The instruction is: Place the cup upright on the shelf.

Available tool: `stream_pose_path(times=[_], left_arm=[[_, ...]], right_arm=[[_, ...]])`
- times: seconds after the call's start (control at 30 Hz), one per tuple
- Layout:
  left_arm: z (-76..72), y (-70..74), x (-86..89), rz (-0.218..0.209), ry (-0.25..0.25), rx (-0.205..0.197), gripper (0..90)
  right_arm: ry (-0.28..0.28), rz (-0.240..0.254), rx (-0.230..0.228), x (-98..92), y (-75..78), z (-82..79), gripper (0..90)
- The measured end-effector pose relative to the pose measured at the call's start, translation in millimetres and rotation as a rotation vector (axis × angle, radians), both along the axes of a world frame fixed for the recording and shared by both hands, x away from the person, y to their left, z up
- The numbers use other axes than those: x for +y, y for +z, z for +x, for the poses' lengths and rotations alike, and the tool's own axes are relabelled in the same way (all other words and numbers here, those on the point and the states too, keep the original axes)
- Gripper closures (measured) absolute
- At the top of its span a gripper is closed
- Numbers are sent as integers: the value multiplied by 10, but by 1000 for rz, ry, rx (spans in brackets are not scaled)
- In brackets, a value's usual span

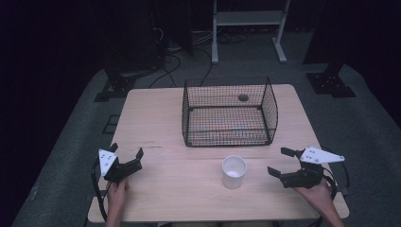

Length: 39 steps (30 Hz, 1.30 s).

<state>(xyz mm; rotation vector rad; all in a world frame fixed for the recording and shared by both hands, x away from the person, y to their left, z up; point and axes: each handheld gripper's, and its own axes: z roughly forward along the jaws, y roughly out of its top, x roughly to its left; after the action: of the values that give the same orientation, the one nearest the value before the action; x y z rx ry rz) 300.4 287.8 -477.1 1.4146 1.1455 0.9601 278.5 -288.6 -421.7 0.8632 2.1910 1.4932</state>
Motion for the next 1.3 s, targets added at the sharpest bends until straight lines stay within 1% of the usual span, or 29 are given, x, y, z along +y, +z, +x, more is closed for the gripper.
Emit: stream_pose_path(times=[0.03, 0.27, 0.67, 0.7, 0.73, 0.87, 1.3], left_arm=[[0, 0, 0, 1, 0, 0, 0], [-2, 0, 3, -1, 0, 0, 0], [-3, -1, 5, -5, -1, -3, 0], [-3, -1, 5, -5, -1, -3, 0], [-4, -1, 5, -5, -2, -3, 0], [-4, -1, 5, -6, -2, -5, 0], [-6, -2, 7, -6, -4, -7, 0]], right_arm=[[7, -9, -2, 22, 11, 2, 84], [61, -22, -8, 178, 94, -3, 71], [152, -48, 7, 478, 116, 21, 28], [152, -48, 7, 478, 116, 21, 28], [170, -52, 13, 536, 111, 27, 25], [200, -70, 28, 655, 85, 43, 22], [250, -101, 57, 907, -15, 104, 22]])
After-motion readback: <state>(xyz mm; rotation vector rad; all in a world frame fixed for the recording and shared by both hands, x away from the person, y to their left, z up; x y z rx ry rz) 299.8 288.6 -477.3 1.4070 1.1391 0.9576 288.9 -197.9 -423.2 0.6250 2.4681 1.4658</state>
